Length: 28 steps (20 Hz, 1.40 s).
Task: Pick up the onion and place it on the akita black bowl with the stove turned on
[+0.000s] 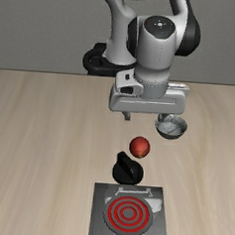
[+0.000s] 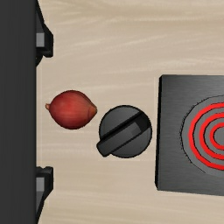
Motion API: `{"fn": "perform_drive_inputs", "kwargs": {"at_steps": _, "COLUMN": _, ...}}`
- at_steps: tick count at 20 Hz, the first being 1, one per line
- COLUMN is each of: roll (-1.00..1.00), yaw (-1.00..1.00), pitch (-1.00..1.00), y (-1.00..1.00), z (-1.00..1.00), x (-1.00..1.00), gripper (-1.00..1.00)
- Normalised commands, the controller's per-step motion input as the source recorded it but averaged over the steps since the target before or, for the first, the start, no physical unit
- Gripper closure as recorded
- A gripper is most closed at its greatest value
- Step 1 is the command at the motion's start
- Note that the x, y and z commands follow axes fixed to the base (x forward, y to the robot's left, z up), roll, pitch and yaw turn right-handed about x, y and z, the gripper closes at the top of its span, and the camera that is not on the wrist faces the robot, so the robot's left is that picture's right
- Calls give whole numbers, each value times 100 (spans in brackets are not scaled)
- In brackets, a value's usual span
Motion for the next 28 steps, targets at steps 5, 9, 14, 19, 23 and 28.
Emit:
{"fn": "perform_drive_inputs", "kwargs": {"at_steps": 5, "roll": 0, "yaw": 0, "pitch": 0, "y": 0, "z": -80, "x": -20, "gripper": -100}}
{"fn": "perform_drive_inputs", "kwargs": {"at_steps": 9, "roll": 0, "yaw": 0, "pitch": 0, "y": 0, "z": -75, "x": -25, "gripper": -100}}
{"fn": "perform_drive_inputs", "kwargs": {"at_steps": 14, "roll": 0, "yaw": 0, "pitch": 0, "y": 0, "z": -80, "x": -20, "gripper": -100}}
{"fn": "perform_drive_inputs", "kwargs": {"at_steps": 19, "roll": 0, "yaw": 0, "pitch": 0, "y": 0, "z": -20, "x": -20, "gripper": 100}}
{"fn": "perform_drive_inputs", "kwargs": {"at_steps": 23, "roll": 0, "yaw": 0, "pitch": 0, "y": 0, "z": 0, "x": 0, "gripper": 100}}
{"fn": "perform_drive_inputs", "kwargs": {"at_steps": 28, "roll": 0, "yaw": 0, "pitch": 0, "y": 0, "z": 0, "x": 0, "gripper": 100}}
